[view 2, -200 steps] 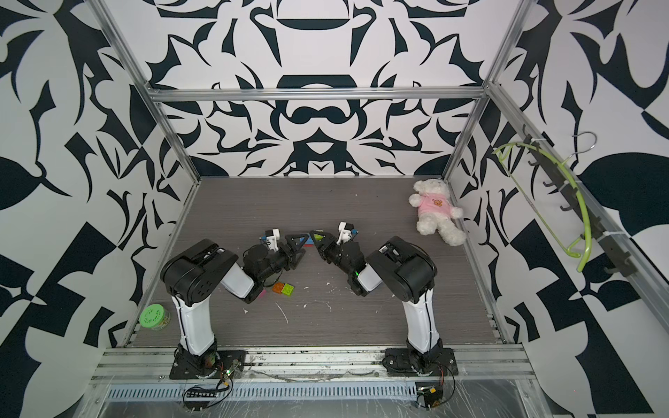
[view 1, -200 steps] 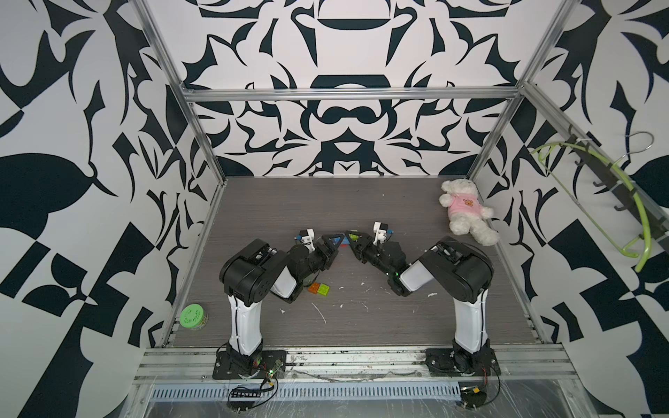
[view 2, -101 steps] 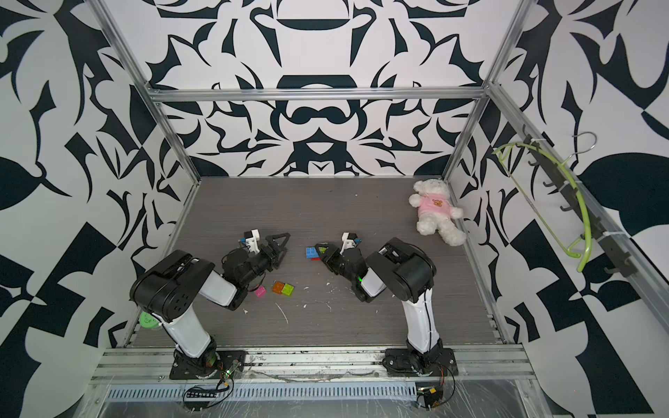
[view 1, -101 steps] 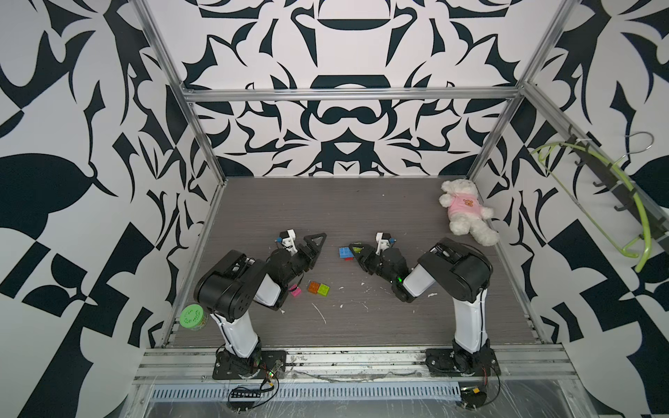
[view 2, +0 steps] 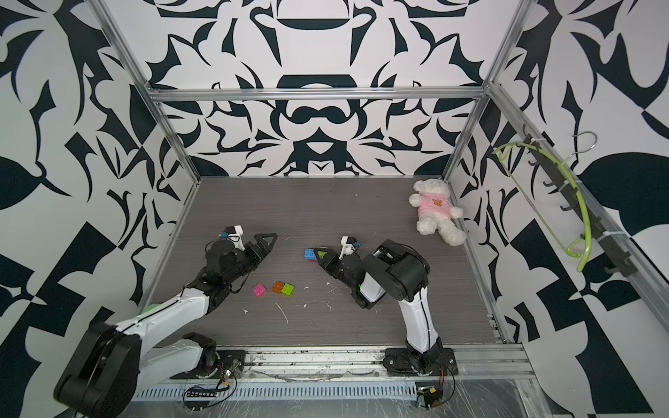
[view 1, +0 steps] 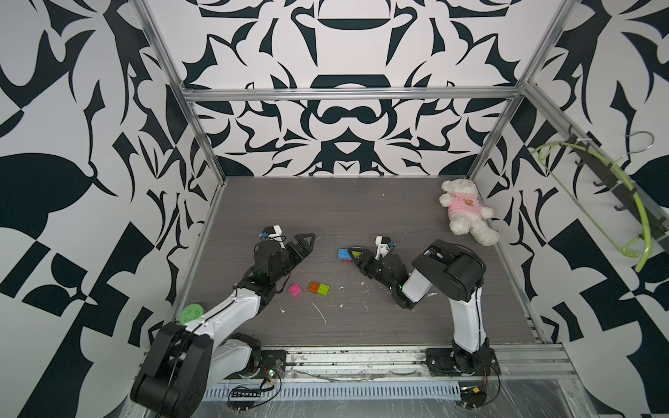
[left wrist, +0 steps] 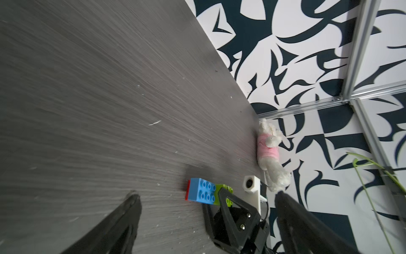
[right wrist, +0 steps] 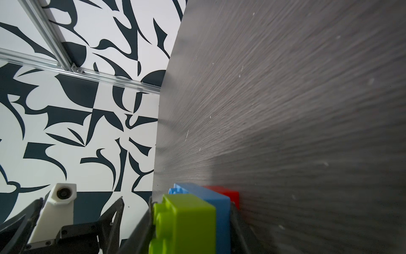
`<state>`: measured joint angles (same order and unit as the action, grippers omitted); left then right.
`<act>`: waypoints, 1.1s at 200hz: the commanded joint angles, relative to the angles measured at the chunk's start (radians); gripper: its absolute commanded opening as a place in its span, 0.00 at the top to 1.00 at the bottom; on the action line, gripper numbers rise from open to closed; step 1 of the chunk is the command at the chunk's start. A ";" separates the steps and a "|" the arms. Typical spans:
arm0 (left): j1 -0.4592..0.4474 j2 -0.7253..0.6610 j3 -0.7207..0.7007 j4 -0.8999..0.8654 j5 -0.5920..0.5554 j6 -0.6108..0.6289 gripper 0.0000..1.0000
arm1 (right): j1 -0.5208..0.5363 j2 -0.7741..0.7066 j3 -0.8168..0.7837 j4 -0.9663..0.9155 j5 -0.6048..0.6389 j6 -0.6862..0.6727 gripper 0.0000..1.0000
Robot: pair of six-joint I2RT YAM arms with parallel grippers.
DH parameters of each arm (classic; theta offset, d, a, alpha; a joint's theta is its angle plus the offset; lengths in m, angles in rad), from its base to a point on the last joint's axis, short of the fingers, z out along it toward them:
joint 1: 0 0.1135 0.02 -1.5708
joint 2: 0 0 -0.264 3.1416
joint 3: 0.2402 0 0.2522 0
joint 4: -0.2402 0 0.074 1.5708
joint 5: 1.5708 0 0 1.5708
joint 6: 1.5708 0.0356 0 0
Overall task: Assemble the letter v with lego
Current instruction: Adjust the lego brick at the center of the board, then pick up the lego brick from the center of the board.
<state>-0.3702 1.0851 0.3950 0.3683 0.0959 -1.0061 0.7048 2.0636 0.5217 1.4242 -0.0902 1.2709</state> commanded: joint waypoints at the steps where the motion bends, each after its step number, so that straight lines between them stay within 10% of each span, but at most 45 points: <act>1: 0.007 -0.041 0.032 -0.362 -0.073 0.118 0.01 | 0.009 0.013 -0.023 -0.062 0.024 -0.029 0.80; 100: 0.007 -0.016 0.126 -0.756 -0.095 0.187 0.10 | 0.002 -0.022 -0.008 -0.135 0.010 -0.051 0.86; 145: -0.127 -0.019 0.207 -0.989 -0.264 0.186 0.13 | -0.001 -0.026 -0.001 -0.152 -0.006 -0.054 0.93; 220: -0.141 -0.024 0.159 -0.983 -0.254 0.128 0.14 | -0.010 -0.063 0.011 -0.205 -0.017 -0.074 0.94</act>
<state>-0.5041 1.0531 0.5655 -0.5781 -0.1356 -0.8619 0.6994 2.0212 0.5297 1.3334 -0.1017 1.2293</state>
